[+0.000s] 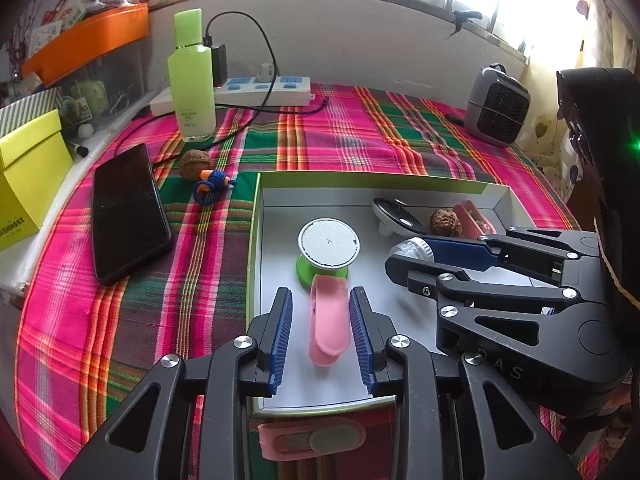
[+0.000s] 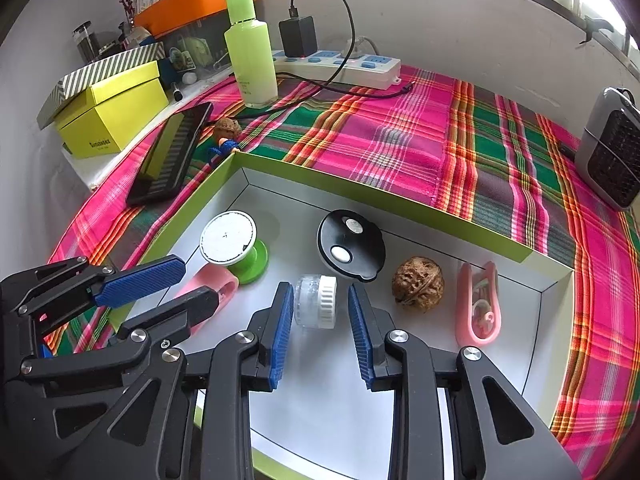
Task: Organize objects
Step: 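Lower and open the left tool to release the pink clip while the right tool releases the jar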
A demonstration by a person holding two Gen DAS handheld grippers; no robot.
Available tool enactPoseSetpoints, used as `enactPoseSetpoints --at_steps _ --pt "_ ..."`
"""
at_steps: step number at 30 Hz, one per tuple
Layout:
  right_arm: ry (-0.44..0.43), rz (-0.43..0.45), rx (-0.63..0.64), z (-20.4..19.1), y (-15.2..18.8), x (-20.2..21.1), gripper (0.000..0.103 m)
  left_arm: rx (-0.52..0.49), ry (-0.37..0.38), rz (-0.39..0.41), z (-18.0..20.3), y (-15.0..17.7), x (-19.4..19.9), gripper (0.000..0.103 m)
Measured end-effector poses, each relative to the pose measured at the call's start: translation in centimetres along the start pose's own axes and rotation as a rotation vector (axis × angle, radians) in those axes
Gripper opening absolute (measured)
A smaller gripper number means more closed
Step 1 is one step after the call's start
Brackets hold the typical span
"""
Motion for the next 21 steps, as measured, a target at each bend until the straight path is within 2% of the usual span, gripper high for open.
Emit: enactPoseSetpoints --at_steps 5,9,12,21 --pt "0.000 0.003 0.001 -0.1 0.0 0.3 0.031 0.003 0.004 0.002 0.0 0.1 0.2 0.028" --pt "-0.007 0.012 -0.005 -0.1 0.0 0.6 0.036 0.000 -0.003 0.013 0.0 0.0 0.8 0.029" --pt "-0.006 0.014 -0.014 0.0 0.1 0.7 0.038 0.005 -0.003 0.014 -0.1 0.0 1.0 0.033" --pt "-0.010 0.017 -0.009 -0.5 0.4 1.1 0.039 0.010 -0.011 0.022 -0.2 0.4 1.8 0.035"
Point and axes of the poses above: each gripper's, at about its wrist camera, not at the fingertips, and x roughly against the way its jaws point, z to its right, y to its underside, the point moved 8 cm from there along -x, roughly the way its jaws point, and after that the axes turned 3 degrees about y, right-handed, at the moved point
